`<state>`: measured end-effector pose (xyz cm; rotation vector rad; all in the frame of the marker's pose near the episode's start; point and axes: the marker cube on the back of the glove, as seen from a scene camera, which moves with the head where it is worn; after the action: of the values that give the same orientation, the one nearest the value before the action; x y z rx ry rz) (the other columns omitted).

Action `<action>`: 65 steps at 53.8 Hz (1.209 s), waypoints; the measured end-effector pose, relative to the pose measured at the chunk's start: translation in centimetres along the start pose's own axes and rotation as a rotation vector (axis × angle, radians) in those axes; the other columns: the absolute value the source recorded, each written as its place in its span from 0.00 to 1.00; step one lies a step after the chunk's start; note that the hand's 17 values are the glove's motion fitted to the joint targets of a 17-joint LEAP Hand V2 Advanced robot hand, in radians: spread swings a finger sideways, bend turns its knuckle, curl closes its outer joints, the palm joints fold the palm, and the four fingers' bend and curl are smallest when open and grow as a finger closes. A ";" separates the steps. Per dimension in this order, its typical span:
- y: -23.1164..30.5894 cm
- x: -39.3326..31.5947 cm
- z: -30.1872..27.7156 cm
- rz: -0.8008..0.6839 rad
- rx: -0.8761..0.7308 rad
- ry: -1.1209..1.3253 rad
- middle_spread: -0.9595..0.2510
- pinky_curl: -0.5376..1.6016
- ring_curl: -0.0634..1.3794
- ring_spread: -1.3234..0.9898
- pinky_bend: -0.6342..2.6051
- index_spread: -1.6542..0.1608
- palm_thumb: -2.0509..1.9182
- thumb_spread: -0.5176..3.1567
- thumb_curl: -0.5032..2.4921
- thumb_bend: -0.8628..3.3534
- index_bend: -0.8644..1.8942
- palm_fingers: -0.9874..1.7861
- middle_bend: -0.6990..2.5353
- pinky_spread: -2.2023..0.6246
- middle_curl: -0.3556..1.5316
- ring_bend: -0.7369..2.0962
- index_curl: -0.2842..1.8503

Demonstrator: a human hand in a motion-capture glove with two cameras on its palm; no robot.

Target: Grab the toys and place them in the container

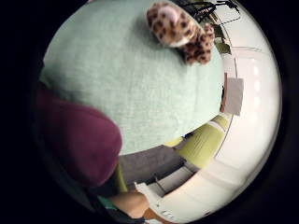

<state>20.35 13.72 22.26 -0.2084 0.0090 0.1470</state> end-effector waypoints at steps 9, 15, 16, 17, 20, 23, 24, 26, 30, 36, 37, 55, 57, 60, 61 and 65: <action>1.0 0.9 2.6 0.005 -0.077 -0.014 0.76 0.40 0.11 0.49 0.32 0.80 0.49 0.38 0.21 0.19 0.43 0.31 0.27 0.77 0.37 0.30 0.34; 1.7 0.8 3.0 0.003 -0.079 -0.058 0.76 0.41 0.10 0.50 0.32 0.81 0.51 0.40 0.22 0.20 0.43 0.31 0.27 0.77 0.36 0.30 0.35; 1.7 0.8 3.0 0.001 -0.075 -0.065 0.76 0.41 0.10 0.50 0.33 0.81 0.52 0.41 0.22 0.21 0.43 0.32 0.26 0.77 0.36 0.30 0.35; 1.8 0.7 3.0 0.001 -0.071 -0.073 0.76 0.41 0.10 0.50 0.33 0.81 0.53 0.41 0.22 0.21 0.44 0.32 0.26 0.76 0.36 0.30 0.35; 2.0 0.5 2.8 0.008 -0.048 -0.090 0.76 0.41 0.10 0.49 0.34 0.81 0.55 0.44 0.23 0.22 0.44 0.35 0.26 0.76 0.36 0.31 0.36; 2.0 0.5 2.6 0.012 -0.011 -0.096 0.75 0.42 0.11 0.48 0.35 0.81 0.57 0.46 0.24 0.23 0.45 0.37 0.27 0.75 0.36 0.33 0.36; 2.0 0.4 2.5 0.010 0.004 -0.098 0.75 0.42 0.12 0.48 0.35 0.80 0.58 0.47 0.25 0.24 0.44 0.40 0.27 0.75 0.36 0.34 0.36; 2.1 0.4 2.3 0.001 0.035 -0.111 0.74 0.41 0.13 0.46 0.35 0.80 0.60 0.48 0.26 0.24 0.43 0.46 0.29 0.73 0.37 0.37 0.35; 2.4 0.3 1.9 -0.018 0.080 -0.137 0.72 0.41 0.15 0.44 0.36 0.79 0.62 0.50 0.27 0.26 0.41 0.53 0.29 0.71 0.37 0.41 0.34; 1.9 0.8 0.6 -0.037 0.131 -0.189 0.68 0.42 0.19 0.41 0.39 0.77 0.64 0.49 0.29 0.26 0.41 0.68 0.29 0.68 0.38 0.47 0.35; 1.6 0.8 0.3 -0.040 0.128 -0.200 0.67 0.42 0.19 0.41 0.39 0.77 0.65 0.49 0.30 0.26 0.40 0.69 0.30 0.68 0.38 0.47 0.35; -5.7 -2.7 -10.7 -0.108 0.188 -0.229 0.49 0.43 0.34 0.39 0.39 0.73 0.67 0.37 0.37 0.24 0.46 0.85 0.46 0.61 0.50 0.62 0.42; -6.3 -4.0 -13.2 -0.121 0.210 -0.225 0.49 0.43 0.34 0.39 0.39 0.73 0.66 0.36 0.37 0.24 0.48 0.85 0.47 0.61 0.51 0.63 0.43; -7.3 -6.3 -16.7 -0.149 0.251 -0.216 0.49 0.44 0.35 0.39 0.39 0.73 0.66 0.35 0.38 0.24 0.51 0.84 0.49 0.61 0.52 0.64 0.45; -7.7 -7.2 -18.0 -0.160 0.267 -0.213 0.49 0.44 0.36 0.39 0.40 0.73 0.66 0.35 0.39 0.24 0.51 0.84 0.49 0.61 0.52 0.64 0.46; -8.0 -12.2 -22.6 -0.233 0.334 -0.187 0.49 0.44 0.37 0.39 0.40 0.74 0.66 0.34 0.40 0.24 0.54 0.83 0.51 0.61 0.53 0.65 0.48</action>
<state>9.57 -0.47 2.06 0.1387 -0.1757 -0.0681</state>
